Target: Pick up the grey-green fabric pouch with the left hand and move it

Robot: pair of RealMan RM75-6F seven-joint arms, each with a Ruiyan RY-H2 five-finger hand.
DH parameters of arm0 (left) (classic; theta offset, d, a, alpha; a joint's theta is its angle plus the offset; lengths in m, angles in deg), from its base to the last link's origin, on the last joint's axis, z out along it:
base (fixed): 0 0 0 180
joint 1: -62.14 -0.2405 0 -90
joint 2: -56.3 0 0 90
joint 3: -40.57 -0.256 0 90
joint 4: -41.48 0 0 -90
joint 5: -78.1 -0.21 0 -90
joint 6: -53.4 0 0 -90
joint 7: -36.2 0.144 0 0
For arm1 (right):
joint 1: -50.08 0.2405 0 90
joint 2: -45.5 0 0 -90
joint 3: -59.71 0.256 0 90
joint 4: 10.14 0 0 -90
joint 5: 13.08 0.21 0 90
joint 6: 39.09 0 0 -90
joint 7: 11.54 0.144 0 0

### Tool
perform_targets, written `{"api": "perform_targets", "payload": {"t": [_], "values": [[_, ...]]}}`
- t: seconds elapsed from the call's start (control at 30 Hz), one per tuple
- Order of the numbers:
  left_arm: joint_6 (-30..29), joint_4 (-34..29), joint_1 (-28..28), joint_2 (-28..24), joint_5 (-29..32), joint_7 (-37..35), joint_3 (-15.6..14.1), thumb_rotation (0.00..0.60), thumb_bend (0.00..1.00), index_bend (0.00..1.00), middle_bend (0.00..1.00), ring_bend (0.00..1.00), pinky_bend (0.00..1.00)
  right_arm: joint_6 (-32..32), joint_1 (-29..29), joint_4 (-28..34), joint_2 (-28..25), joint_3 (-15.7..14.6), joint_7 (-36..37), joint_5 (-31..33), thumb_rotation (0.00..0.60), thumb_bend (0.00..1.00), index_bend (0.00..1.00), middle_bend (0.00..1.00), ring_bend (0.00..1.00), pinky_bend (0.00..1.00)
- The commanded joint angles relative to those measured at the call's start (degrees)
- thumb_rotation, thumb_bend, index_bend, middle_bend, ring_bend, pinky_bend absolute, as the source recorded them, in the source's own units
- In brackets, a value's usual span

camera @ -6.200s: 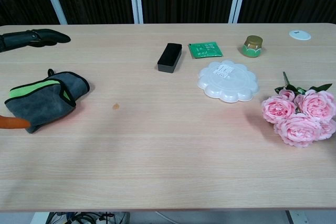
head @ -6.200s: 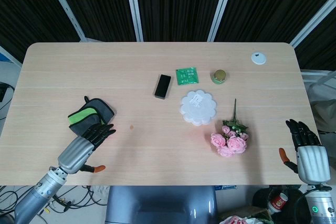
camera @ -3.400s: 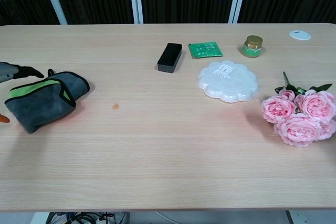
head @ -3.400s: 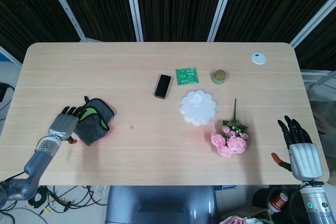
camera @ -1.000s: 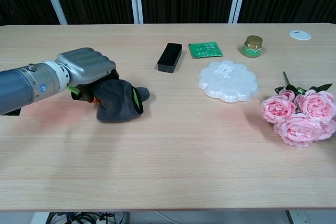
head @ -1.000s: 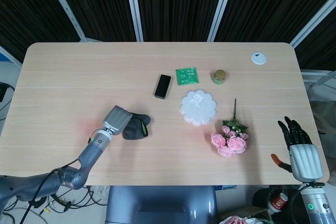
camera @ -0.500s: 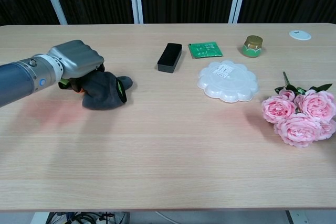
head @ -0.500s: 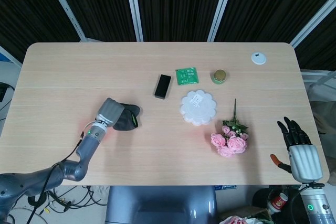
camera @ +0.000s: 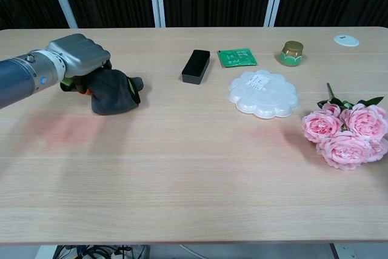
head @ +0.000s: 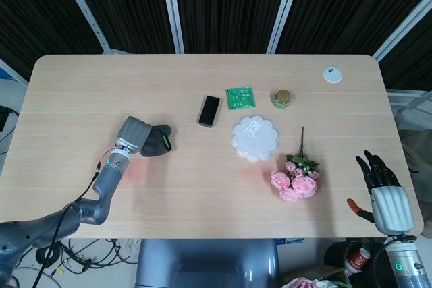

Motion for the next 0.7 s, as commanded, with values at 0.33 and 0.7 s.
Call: {"api": "perform_targets", "payload": {"t": [0.33, 0.7], "values": [[-0.42, -3.87, 1.56, 5.24, -2.0, 0.96, -0.73, 0.6, 0.56, 0.71, 0.87, 0.77, 0.81, -0.49, -0.28, -0.06, -0.23, 0.13, 0.4, 0.18, 0.6, 0.1, 0.0, 0.0, 0.0, 0.19], [-1.4, -7.44, 2.23, 7.72, -3.73, 2.85, -1.93, 0.6, 0.56, 0.71, 0.87, 0.77, 0.81, -0.81, -0.43, -0.18, -0.32, -0.06, 0.77, -0.3, 0.6, 0.1, 0.0, 0.0, 0.0, 0.19]]}}
